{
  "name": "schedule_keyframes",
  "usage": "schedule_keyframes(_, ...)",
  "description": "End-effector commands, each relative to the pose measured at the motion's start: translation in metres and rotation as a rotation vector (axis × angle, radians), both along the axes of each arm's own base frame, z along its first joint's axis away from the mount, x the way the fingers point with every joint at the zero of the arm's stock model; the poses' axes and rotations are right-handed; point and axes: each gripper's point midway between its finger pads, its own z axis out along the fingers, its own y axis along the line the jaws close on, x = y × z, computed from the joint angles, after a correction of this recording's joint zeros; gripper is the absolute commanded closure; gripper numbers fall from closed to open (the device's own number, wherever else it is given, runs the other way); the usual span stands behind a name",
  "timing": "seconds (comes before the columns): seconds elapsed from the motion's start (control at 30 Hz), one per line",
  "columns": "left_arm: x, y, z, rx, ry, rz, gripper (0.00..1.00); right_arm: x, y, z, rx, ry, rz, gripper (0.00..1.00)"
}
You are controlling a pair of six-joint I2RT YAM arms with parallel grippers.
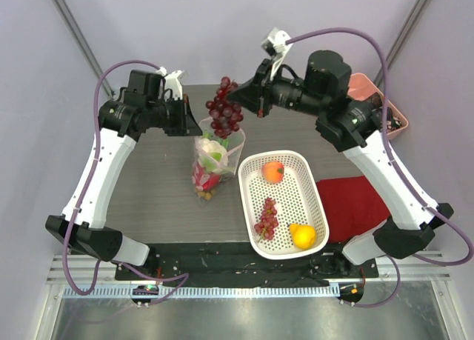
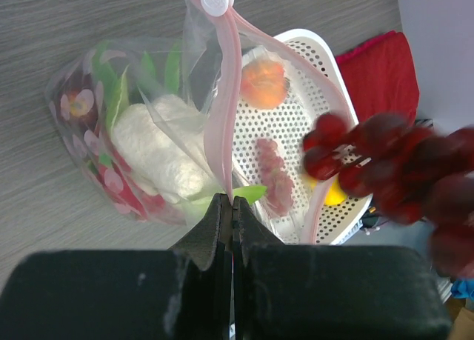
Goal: Place the food in the zip-top bag and seal the zipper
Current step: Place the fake fruit in the zipper food storage bag.
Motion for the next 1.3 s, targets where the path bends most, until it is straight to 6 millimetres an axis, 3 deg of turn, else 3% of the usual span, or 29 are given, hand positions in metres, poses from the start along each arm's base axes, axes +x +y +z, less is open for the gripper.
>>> schedule_keyframes(0.0, -0.003, -0.004, 0.026, -0.054, -0.054, -0.029, 1.00, -0.010, 0.013, 0.016, 0.038, -0.133, 0.036, 0.99)
schedule_keyframes(0.23, -0.016, -0.010, 0.035, -0.115, -0.043, -0.090, 1.00, 0.009, 0.029, -0.026, -0.026, -0.226, 0.017, 0.99)
schedule_keyframes(0.33, -0.021, -0.013, 0.038, -0.144, -0.036, -0.114, 1.00, 0.020, 0.035, -0.059, -0.094, -0.264, 0.012, 0.99)
schedule_keyframes(0.43, -0.022, -0.012, 0.040, -0.162, -0.028, -0.121, 1.00, 0.033, 0.034, -0.072, -0.147, -0.349, -0.043, 0.99)
schedule_keyframes(0.53, -0.020, -0.011, 0.041, -0.178, -0.018, -0.119, 1.00, 0.040, 0.029, -0.062, -0.160, -0.464, -0.100, 0.99)
schedule_keyframes(0.6, -0.021, -0.010, 0.042, -0.188, -0.013, -0.118, 1.00, 0.037, 0.029, -0.057, -0.183, -0.538, -0.085, 0.99)
schedule_keyframes(0.67, -0.019, -0.010, 0.043, -0.206, -0.002, -0.121, 1.00, 0.025, 0.034, -0.064, -0.211, -0.584, -0.024, 0.99)
schedule_keyframes(0.83, -0.016, -0.007, 0.044, -0.239, 0.024, -0.112, 1.00, -0.013, 0.045, -0.127, -0.398, -0.699, 0.174, 0.99)
schedule_keyframes(0.93, -0.016, -0.006, 0.043, -0.246, 0.030, -0.117, 1.00, -0.018, 0.050, -0.156, -0.495, -0.717, 0.221, 0.99)
schedule_keyframes(1.0, -0.016, -0.005, 0.043, -0.249, 0.031, -0.114, 1.00, -0.015, 0.049, -0.162, -0.533, -0.700, 0.209, 0.99)
schedule_keyframes(1.07, -0.017, -0.004, 0.043, -0.249, 0.031, -0.114, 1.00, -0.010, 0.047, -0.169, -0.579, -0.660, 0.185, 0.88)
schedule_keyframes(1.1, -0.016, -0.002, 0.041, -0.248, 0.035, -0.107, 1.00, -0.009, 0.046, -0.161, -0.573, -0.651, 0.172, 0.79)
schedule_keyframes(1.13, -0.016, -0.001, 0.042, -0.250, 0.035, -0.106, 1.00, -0.010, 0.045, -0.160, -0.576, -0.627, 0.170, 0.61)
schedule_keyframes(1.17, -0.015, -0.001, 0.040, -0.250, 0.036, -0.103, 1.00, -0.013, 0.041, -0.163, -0.596, -0.597, 0.183, 0.54)
schedule_keyframes(1.2, -0.014, 0.000, 0.040, -0.251, 0.039, -0.101, 1.00, -0.015, 0.040, -0.150, -0.577, -0.596, 0.174, 0.40)
schedule_keyframes(1.27, -0.013, 0.000, 0.040, -0.253, 0.039, -0.097, 1.00, -0.019, 0.032, -0.132, -0.546, -0.548, 0.136, 0.30)
